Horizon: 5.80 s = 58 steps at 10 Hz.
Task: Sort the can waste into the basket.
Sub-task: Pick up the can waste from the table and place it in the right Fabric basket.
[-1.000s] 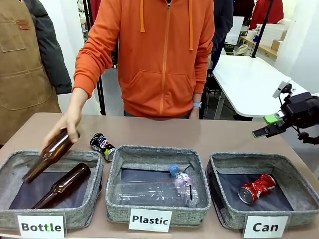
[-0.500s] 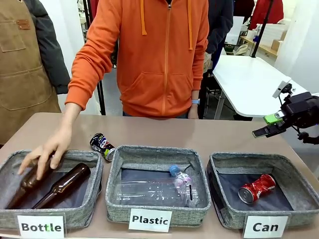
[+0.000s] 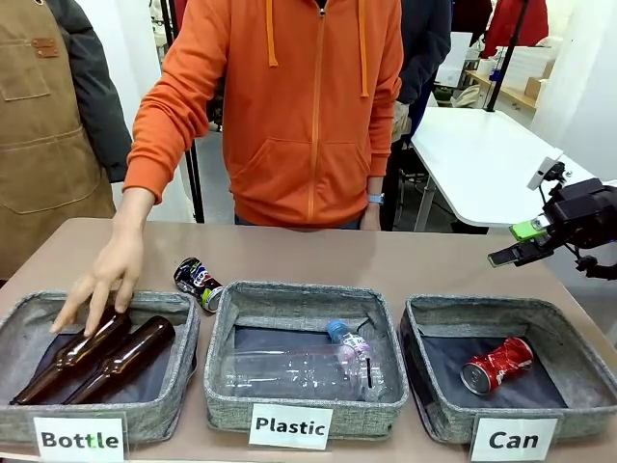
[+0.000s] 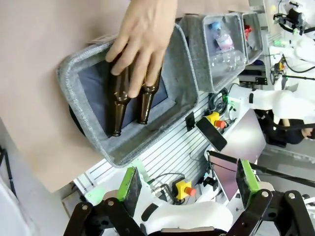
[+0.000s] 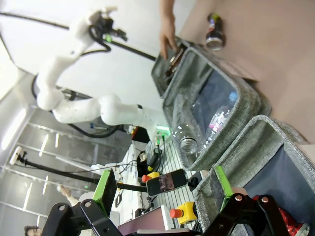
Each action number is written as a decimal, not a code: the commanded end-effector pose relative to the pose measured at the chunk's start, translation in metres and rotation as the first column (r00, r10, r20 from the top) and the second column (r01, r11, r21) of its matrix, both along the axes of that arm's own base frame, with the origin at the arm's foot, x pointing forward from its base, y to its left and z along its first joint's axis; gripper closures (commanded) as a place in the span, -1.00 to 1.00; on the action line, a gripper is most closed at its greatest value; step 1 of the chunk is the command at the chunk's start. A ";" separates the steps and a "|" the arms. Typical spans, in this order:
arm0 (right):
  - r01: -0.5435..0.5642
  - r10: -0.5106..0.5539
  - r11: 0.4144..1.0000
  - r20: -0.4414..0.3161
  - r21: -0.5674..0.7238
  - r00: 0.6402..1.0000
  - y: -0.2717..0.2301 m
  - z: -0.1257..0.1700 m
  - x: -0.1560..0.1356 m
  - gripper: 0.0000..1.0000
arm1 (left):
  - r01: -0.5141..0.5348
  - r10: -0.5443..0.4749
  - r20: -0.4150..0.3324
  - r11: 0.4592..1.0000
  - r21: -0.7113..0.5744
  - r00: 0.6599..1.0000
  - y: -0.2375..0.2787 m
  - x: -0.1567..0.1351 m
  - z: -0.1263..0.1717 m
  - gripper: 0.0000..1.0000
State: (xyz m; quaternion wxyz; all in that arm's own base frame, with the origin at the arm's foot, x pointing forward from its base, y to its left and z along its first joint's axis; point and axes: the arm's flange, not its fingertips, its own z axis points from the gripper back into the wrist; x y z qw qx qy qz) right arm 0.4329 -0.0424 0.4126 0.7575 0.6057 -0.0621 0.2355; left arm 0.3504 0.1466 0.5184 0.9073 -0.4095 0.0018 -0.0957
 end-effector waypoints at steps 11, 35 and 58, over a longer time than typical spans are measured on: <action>0.005 -0.005 1.000 0.012 -0.011 1.000 0.001 0.000 -0.002 -0.97 | -0.258 0.306 -0.033 0.853 0.454 0.952 -0.269 0.109 -0.015 -1.00; 0.005 -0.005 1.000 0.012 -0.011 1.000 0.001 0.000 -0.002 -0.97 | -0.615 0.714 0.189 0.401 0.679 0.674 -0.377 0.215 -0.207 1.00; 0.005 -0.005 1.000 0.012 -0.011 1.000 0.001 0.000 -0.002 -0.97 | -0.191 0.134 0.239 0.953 0.235 0.962 -0.089 -0.071 0.000 1.00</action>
